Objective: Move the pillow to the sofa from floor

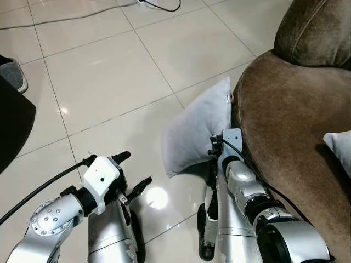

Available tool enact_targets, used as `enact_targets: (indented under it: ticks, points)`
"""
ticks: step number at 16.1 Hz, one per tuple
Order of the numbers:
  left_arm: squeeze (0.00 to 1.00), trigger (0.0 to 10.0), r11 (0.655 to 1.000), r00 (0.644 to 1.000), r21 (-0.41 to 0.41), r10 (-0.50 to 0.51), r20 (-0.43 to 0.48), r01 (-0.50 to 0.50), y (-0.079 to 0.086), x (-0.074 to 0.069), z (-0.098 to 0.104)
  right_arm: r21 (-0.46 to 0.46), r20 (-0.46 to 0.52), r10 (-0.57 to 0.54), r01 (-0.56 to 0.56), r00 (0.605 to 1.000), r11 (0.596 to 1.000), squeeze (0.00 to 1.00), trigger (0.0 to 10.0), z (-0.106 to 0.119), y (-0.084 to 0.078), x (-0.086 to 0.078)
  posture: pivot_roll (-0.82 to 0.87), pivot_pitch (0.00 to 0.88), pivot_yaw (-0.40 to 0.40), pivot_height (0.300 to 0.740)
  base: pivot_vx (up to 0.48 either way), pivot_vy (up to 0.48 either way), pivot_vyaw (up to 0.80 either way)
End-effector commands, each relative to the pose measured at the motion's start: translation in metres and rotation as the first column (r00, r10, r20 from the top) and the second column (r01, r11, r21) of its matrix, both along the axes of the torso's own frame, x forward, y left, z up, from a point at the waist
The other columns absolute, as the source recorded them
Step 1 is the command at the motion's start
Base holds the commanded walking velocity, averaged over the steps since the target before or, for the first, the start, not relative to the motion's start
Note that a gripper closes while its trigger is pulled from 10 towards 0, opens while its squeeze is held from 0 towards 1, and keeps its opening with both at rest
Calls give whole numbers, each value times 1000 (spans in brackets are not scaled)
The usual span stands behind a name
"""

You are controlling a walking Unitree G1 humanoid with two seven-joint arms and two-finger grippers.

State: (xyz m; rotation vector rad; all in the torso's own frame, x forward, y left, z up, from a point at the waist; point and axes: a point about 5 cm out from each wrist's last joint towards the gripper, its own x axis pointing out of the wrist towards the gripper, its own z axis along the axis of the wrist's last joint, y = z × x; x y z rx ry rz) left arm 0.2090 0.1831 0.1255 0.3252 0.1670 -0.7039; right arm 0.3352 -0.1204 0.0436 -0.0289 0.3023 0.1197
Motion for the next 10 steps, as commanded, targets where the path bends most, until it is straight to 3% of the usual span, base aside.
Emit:
enact_targets:
  ticks: [1, 5, 6, 8, 10]
  points:
    - [0, 10000, 1000, 1000, 4, 3, -11, -3, 0, -1, -5, -20, -33, 46, -47, 998, 999, 0, 0, -8, 5, -6, 59, 191, -20, 459, 0, 0, 0]
    - [0, 10000, 999, 999, 14, 43, 8, -43, 6, 1, -9, 16, -23, 106, -105, 994, 994, 0, 0, -9, 15, -10, 61, 129, -24, 459, 0, 0, 0]
    - [0, 10000, 997, 997, 12, 77, 28, -77, 9, 1, -7, 63, 4, 156, -156, 988, 986, 0, 0, -10, 20, -14, 60, 90, -25, 459, 0, 0, 0]
    - [0, 10000, 982, 980, -6, 186, 74, -187, 16, 3, -4, 169, 90, 200, -213, 976, 962, 0, 0, -7, 21, -24, 57, 43, -30, 459, 0, 0, 0]
    - [0, 10000, 935, 925, -67, 353, 141, -347, 26, 9, 5, 257, 206, 151, -202, 967, 945, 0, 0, 14, 9, -38, 47, 0, -24, 459, 0, 0, 0]
